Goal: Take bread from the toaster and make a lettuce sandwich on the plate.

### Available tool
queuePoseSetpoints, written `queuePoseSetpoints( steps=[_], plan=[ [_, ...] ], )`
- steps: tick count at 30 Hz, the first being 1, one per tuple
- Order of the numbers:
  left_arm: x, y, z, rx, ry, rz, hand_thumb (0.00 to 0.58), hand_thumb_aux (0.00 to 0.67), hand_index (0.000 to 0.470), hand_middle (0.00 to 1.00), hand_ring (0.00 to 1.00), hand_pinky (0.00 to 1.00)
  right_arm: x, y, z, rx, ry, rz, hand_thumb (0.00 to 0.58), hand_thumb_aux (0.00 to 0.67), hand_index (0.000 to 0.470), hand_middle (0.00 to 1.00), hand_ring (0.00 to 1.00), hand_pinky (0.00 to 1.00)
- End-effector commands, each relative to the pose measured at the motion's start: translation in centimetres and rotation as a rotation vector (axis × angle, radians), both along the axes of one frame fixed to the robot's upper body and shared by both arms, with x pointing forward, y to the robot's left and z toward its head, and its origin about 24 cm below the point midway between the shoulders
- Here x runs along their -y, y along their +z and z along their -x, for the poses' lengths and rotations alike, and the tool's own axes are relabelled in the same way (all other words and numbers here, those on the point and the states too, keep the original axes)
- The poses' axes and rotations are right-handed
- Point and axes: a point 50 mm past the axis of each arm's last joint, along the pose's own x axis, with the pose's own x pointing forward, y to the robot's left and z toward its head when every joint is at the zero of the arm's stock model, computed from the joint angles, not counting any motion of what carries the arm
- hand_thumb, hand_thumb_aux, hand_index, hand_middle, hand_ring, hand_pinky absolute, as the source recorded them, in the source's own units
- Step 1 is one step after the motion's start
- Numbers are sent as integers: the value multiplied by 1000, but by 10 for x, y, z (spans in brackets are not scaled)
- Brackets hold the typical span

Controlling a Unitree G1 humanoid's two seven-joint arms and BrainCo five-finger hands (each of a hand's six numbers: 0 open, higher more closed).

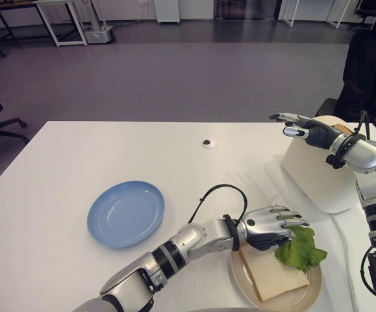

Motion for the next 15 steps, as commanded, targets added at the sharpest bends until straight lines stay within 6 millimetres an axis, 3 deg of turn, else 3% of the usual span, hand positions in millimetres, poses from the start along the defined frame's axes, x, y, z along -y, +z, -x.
queuePoseSetpoints(
  steps=[1,2,3,4,6,8,13,15],
  plan=[
    [-2,4,0,-9,8,6,503,426,299,0,0,0,-3,-2,-1,-12,9,5,0,0,0,0,0,0],
    [-2,5,1,-7,6,7,392,289,203,0,0,0,-3,-2,-1,-13,9,6,0,0,0,0,0,0],
    [-1,5,2,-6,2,5,371,268,188,0,0,0,-3,-2,-1,-14,9,6,0,0,0,0,0,0],
    [-1,5,3,-6,-2,2,294,200,140,0,0,0,-3,-2,-1,-14,9,7,0,0,0,0,0,0],
    [-1,4,4,-6,-6,-5,241,158,111,0,0,0,-2,-3,-1,-16,8,7,0,0,0,0,0,0],
    [-1,3,5,-6,-8,-14,152,95,66,0,0,0,-2,-3,-1,-19,8,7,0,0,0,0,0,0],
    [0,-3,8,12,-27,-56,187,118,83,0,0,0,-2,-3,0,-19,8,5,0,0,0,0,0,0],
    [0,-5,8,28,-35,-73,168,105,74,0,0,0,-2,-3,0,-19,11,4,0,0,0,0,0,0]
  ],
)
